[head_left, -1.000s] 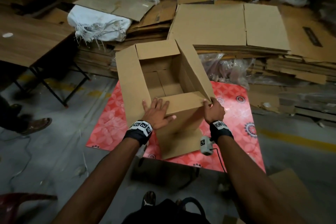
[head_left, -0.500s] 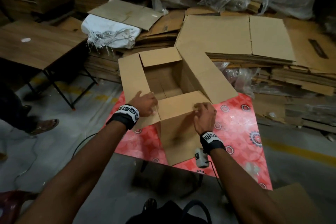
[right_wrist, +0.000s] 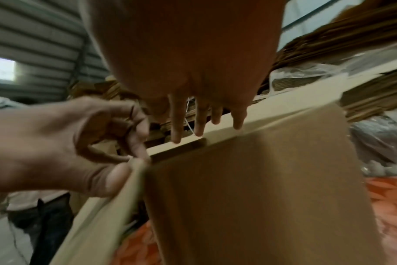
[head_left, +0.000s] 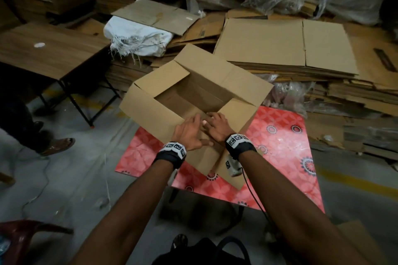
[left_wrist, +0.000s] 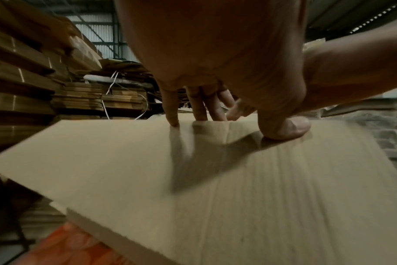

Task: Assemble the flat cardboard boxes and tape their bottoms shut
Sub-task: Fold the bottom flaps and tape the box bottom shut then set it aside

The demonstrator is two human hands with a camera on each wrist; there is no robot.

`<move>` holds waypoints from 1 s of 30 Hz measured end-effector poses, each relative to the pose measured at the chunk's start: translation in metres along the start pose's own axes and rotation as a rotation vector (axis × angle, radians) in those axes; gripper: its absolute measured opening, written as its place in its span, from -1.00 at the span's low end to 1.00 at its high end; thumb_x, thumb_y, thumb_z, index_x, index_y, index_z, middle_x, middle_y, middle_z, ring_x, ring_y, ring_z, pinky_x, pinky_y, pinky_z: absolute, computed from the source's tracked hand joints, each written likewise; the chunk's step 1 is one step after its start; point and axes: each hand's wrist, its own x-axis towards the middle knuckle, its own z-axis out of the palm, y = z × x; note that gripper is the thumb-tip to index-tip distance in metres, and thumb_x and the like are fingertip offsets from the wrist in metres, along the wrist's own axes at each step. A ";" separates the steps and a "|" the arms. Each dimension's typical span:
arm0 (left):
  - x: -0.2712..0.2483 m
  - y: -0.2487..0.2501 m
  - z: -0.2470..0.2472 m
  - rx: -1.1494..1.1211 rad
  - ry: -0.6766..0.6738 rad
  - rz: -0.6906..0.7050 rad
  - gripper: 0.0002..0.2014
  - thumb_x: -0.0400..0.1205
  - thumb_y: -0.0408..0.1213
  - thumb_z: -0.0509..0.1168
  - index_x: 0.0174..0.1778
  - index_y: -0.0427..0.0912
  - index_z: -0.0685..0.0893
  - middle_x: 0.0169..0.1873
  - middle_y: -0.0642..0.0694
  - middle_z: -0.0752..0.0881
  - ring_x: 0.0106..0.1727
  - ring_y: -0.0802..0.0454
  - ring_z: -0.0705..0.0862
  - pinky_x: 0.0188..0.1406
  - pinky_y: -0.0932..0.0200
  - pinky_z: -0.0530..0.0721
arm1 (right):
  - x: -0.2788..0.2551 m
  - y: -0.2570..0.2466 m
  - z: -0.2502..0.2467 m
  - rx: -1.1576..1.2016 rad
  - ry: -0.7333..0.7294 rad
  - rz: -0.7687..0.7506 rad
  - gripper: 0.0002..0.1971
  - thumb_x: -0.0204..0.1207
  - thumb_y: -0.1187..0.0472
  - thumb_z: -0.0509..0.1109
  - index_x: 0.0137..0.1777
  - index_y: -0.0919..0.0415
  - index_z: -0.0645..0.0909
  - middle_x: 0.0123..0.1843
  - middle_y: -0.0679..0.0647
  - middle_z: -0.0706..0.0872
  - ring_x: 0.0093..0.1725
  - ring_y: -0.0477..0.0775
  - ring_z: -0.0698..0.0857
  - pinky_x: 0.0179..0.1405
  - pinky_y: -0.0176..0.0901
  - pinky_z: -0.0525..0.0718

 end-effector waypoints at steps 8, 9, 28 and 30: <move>0.003 -0.013 0.012 -0.252 -0.026 -0.036 -0.31 0.42 0.09 0.63 0.31 0.06 0.38 0.32 0.06 0.63 0.31 -0.10 0.65 0.14 -0.07 0.64 | -0.028 0.004 -0.046 0.190 0.395 -0.187 -0.63 0.70 -0.05 0.24 0.22 0.16 0.76 0.34 0.11 0.66 0.42 0.16 0.47 0.49 0.02 0.35; 0.005 -0.016 0.012 -0.191 -0.059 0.002 -0.37 0.48 0.09 0.59 0.34 0.06 0.42 0.34 0.03 0.63 0.36 -0.11 0.62 0.22 -0.10 0.63 | -0.039 0.004 -0.054 0.236 0.520 -0.197 -0.72 0.66 0.01 0.34 0.13 0.18 0.77 0.25 0.08 0.70 0.36 0.14 0.51 0.42 -0.05 0.37; 0.034 0.056 0.056 -0.068 0.012 0.139 -0.51 0.49 0.21 0.52 0.18 -0.04 0.70 0.11 -0.07 0.78 0.17 -0.21 0.74 0.53 -0.26 0.38 | -0.144 0.076 0.015 0.707 0.722 0.626 -0.13 0.38 -0.32 0.48 0.59 0.19 0.49 0.53 0.19 0.60 0.47 0.22 0.58 0.46 0.00 0.51; 0.037 0.066 0.059 -0.075 -0.002 0.135 -0.51 0.50 0.22 0.51 0.19 -0.03 0.69 0.13 -0.05 0.78 0.19 -0.20 0.73 0.56 -0.32 0.35 | -0.142 0.083 0.011 0.734 0.665 0.638 -0.08 0.39 -0.26 0.56 0.67 0.18 0.39 0.59 0.21 0.55 0.54 0.26 0.53 0.50 0.01 0.47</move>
